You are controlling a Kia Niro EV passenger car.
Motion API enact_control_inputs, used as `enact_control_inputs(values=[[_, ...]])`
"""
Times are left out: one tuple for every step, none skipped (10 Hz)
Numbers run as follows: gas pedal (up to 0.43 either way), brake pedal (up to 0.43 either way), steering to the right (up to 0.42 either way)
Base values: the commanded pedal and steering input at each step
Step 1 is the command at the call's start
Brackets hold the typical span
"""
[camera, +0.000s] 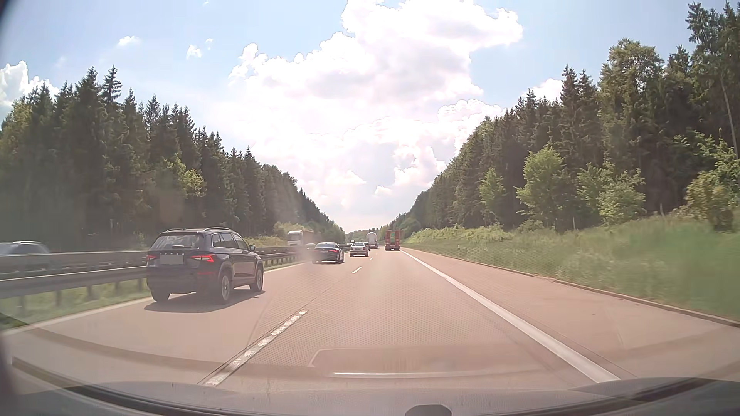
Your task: Follow the waypoints while adhering to traffic rules and regulations
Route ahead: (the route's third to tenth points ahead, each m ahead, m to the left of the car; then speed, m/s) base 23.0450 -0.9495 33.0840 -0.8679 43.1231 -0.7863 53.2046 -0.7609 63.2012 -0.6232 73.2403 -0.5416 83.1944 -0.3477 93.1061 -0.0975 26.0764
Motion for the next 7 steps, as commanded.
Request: enact_control_inputs(values=[[0.130,0.000,-0.003],[0.118,0.000,-0.003],[0.110,0.000,-0.004],[0.110,0.000,-0.004],[0.110,0.000,-0.004],[0.110,0.000,-0.004],[0.110,0.000,-0.004]])
